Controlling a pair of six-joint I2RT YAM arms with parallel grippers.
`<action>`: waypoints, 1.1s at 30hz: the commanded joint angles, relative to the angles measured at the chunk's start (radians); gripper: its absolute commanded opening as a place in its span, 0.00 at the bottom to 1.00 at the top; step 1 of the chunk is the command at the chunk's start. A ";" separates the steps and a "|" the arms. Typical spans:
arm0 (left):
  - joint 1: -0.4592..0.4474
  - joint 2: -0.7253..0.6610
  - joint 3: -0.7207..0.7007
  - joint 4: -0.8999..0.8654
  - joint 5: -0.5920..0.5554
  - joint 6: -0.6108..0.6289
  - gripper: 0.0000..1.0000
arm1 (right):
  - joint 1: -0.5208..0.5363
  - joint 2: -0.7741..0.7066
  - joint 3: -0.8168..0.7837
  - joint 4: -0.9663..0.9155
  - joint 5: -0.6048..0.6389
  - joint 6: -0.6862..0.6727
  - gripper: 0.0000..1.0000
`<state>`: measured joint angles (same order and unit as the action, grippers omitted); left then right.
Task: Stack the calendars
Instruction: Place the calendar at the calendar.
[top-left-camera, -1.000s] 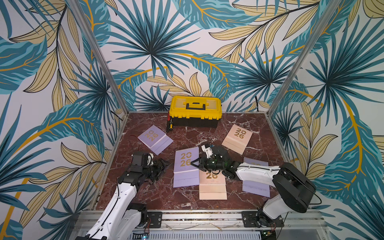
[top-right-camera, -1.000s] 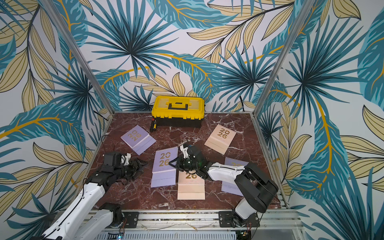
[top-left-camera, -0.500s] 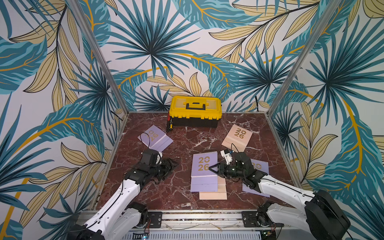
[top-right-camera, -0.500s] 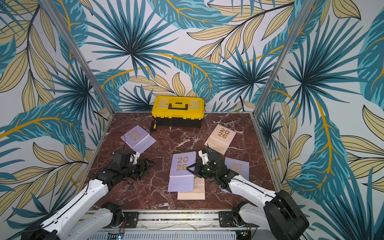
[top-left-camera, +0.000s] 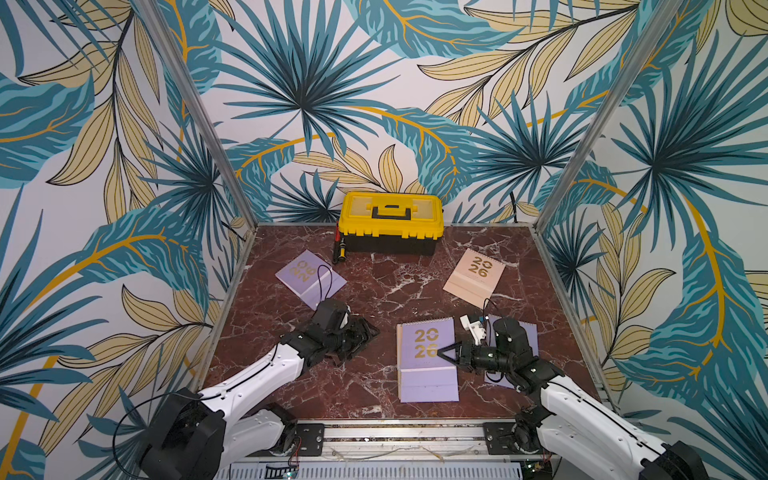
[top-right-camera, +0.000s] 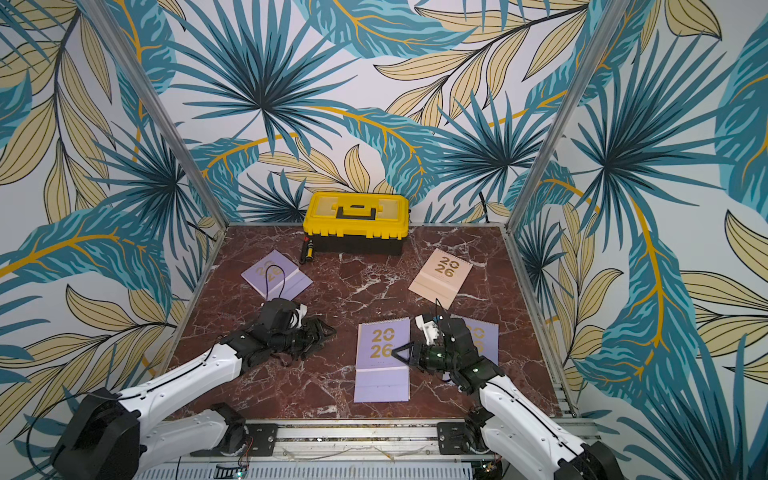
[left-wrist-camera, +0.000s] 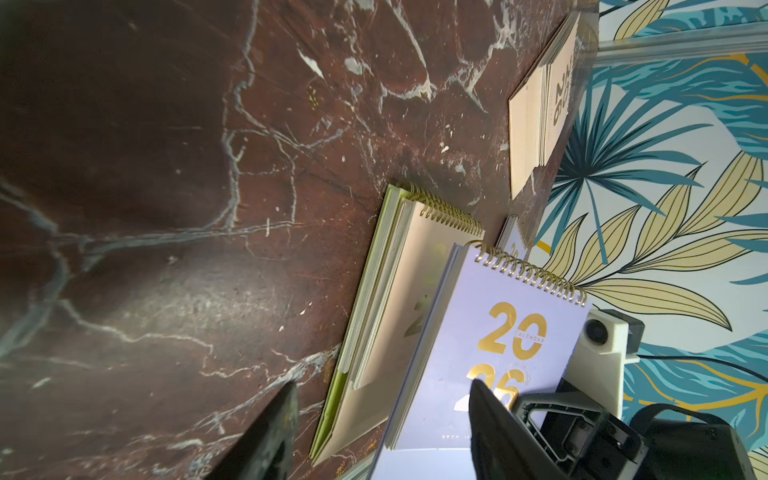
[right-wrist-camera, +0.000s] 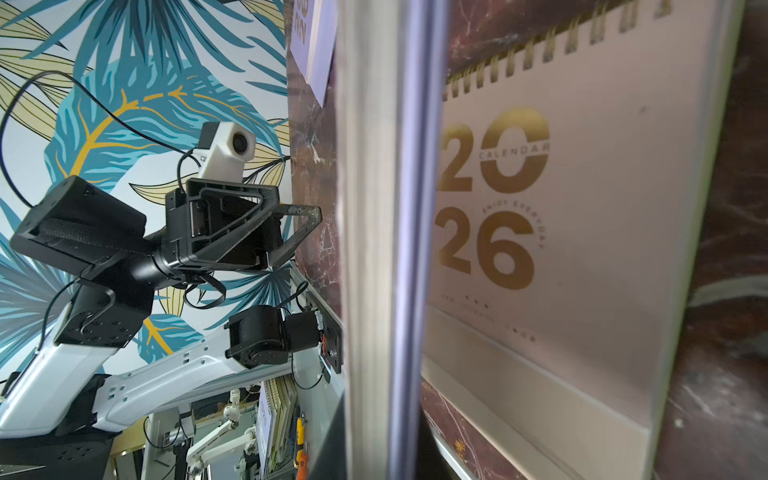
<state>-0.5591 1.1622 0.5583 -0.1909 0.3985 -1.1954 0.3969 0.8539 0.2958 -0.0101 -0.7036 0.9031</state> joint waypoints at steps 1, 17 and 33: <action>-0.028 0.036 0.045 0.074 -0.026 -0.015 0.65 | -0.020 0.029 -0.019 0.025 -0.078 -0.054 0.00; -0.075 0.170 0.044 0.199 -0.015 -0.052 0.65 | -0.054 0.183 -0.031 0.283 -0.140 -0.007 0.00; -0.094 0.265 0.060 0.298 0.012 -0.082 0.65 | -0.099 0.296 0.009 0.333 -0.208 -0.047 0.00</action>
<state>-0.6476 1.4178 0.5789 0.0708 0.4023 -1.2694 0.3038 1.1454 0.2798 0.2600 -0.8642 0.8780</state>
